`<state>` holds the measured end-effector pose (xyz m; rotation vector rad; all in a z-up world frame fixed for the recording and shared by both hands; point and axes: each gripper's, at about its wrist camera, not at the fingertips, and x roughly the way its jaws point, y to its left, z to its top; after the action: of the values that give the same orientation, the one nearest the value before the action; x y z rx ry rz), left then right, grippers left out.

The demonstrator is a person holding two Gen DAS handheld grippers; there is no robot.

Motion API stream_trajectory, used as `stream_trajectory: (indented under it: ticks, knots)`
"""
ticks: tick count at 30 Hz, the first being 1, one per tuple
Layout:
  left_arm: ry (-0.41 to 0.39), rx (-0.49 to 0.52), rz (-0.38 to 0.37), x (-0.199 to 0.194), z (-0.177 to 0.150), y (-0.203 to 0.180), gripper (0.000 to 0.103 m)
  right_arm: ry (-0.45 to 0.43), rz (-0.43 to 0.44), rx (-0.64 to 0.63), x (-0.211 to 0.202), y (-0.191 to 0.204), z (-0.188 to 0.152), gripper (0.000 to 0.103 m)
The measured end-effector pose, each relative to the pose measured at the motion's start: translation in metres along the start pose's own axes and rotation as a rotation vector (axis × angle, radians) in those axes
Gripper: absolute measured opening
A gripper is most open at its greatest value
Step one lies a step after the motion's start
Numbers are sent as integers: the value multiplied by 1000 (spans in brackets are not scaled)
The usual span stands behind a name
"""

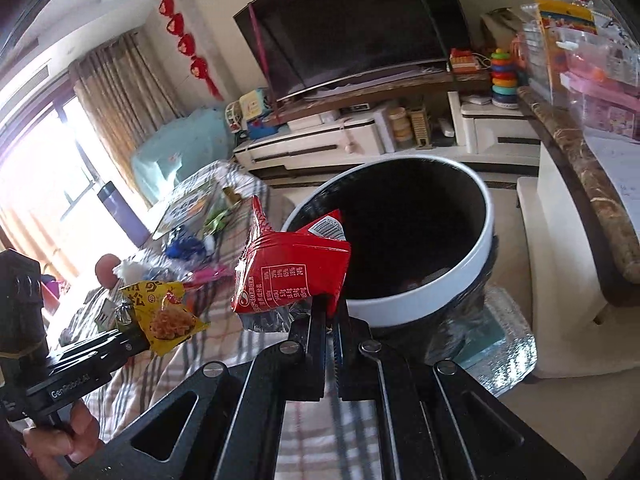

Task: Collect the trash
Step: 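Carry both bags over the bin and open both tools to drop them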

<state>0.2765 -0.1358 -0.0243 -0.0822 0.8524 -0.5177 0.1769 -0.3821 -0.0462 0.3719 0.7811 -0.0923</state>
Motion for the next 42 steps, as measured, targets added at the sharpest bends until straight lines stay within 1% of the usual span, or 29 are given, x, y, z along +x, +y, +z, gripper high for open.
stream_trajectory:
  ticks: [11, 21, 34, 35, 36, 37, 39, 41, 42]
  knots:
    - [3, 43, -24, 37, 29, -24, 13, -14, -51, 20, 4, -26, 20, 3]
    - [33, 59, -32, 74, 50, -36, 13, -4, -84, 37, 11, -48, 30, 3]
    - [65, 71, -14, 112, 73, -43, 14, 23, -107, 26, 26, -60, 43, 3]
    - [68, 68, -11, 114, 75, -43, 18, 25, -111, 24, 27, -60, 43, 3]
    - [68, 61, -6, 117, 77, -42, 23, 26, -115, 22, 28, -61, 44, 7]
    - [67, 57, -2, 118, 77, -42, 26, 26, -118, 22, 28, -61, 45, 8]
    - [64, 52, 4, 120, 80, -42, 40, 30, -125, 28, 29, -61, 45, 8]
    - [52, 49, 7, 119, 81, -43, 45, 39, -131, 33, 30, -64, 46, 10]
    - [49, 52, 8, 119, 80, -44, 45, 40, -133, 37, 30, -65, 47, 11]
